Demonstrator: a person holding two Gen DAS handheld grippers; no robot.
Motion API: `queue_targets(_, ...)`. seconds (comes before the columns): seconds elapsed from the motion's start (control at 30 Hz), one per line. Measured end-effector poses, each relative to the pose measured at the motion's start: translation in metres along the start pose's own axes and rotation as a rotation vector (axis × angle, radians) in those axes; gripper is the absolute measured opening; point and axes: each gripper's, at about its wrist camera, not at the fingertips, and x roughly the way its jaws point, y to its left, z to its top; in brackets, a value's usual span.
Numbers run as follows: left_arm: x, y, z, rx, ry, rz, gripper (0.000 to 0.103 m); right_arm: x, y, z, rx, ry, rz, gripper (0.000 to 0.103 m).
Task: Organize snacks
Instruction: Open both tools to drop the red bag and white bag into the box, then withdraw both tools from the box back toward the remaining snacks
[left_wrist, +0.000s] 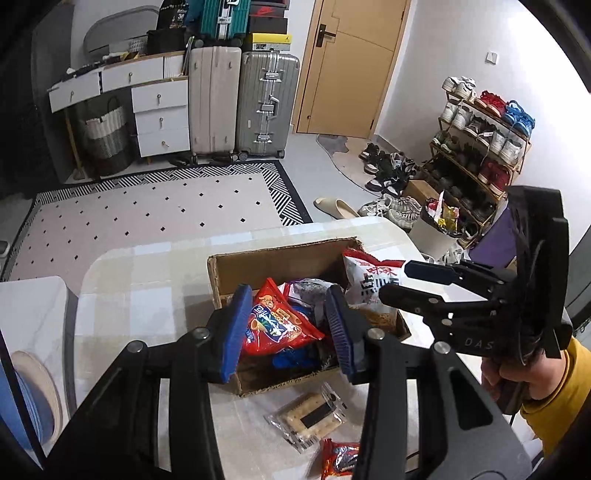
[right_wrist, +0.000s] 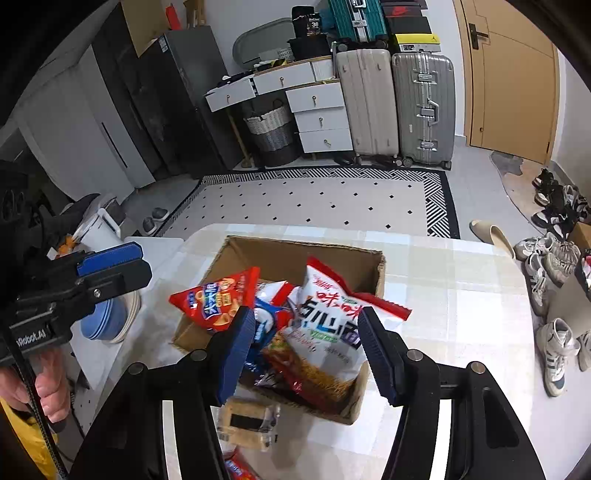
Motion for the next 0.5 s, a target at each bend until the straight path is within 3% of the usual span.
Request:
queue_targets(0.3, -0.047, -0.007, -0.017, -0.002, -0.028, 0.002, 0.046, -0.049, 0.021, -0.009, -0.028, -0.091, 0.045, 0.06)
queue_targets(0.37, -0.06, -0.011, -0.024, -0.005, -0.041, 0.007, 0.054, -0.063, 0.03, -0.016, -0.049, -0.11, 0.054, 0.06)
queue_targets(0.43, -0.074, -0.013, -0.034, -0.011, -0.058, 0.013, 0.063, -0.081, 0.041, -0.027, -0.075, -0.14, 0.051, 0.067)
queue_targets(0.5, -0.09, -0.016, -0.045, -0.014, -0.08, 0.001, 0.066, -0.098, 0.049, -0.038, -0.091, -0.173, 0.051, 0.071)
